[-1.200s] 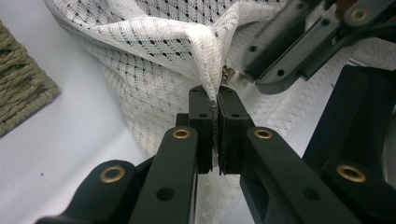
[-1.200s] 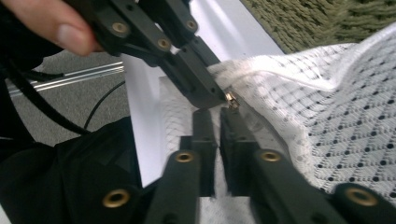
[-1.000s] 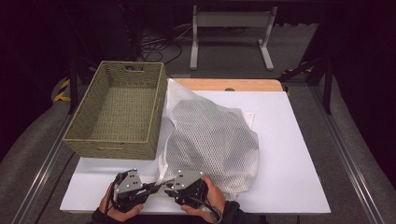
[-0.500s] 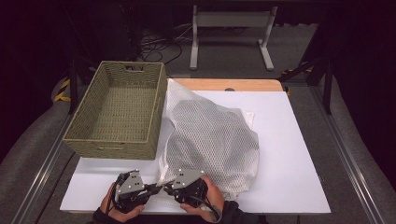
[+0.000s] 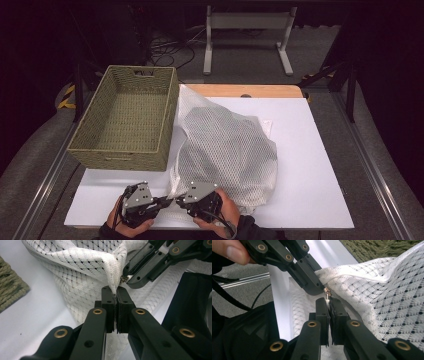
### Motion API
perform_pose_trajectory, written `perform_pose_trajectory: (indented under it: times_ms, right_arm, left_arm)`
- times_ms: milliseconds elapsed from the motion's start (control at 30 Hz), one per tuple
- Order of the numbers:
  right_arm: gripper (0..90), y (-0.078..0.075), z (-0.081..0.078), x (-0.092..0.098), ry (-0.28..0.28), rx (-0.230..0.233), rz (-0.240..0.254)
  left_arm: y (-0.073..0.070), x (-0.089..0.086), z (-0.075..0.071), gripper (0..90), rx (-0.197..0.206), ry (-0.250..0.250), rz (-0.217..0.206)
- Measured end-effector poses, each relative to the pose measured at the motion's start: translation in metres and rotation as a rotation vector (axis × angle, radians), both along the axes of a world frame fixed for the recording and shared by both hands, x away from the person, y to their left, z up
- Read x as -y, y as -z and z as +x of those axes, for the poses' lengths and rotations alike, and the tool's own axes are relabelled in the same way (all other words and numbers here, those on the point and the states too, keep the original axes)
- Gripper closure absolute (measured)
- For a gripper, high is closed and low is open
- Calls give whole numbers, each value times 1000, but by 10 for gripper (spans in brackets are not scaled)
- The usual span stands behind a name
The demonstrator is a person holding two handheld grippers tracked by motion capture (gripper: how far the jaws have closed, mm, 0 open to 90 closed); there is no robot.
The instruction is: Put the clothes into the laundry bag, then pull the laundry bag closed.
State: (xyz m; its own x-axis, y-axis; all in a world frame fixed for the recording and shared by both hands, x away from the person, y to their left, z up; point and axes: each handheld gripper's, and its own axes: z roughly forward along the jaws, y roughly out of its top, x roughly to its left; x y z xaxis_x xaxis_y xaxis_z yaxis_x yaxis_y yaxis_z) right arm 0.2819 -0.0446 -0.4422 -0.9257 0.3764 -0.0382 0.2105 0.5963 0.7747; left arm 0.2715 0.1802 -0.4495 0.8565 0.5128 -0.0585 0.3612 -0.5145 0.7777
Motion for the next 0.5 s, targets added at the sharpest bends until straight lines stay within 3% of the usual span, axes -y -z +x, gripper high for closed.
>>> perform_pose_trajectory:
  times_ms: [500]
  right_arm:
    - [866,-4,-3,-2,30,41,-9]
  left_arm:
    - [-8,-9,-3,873,52,-22,-24]
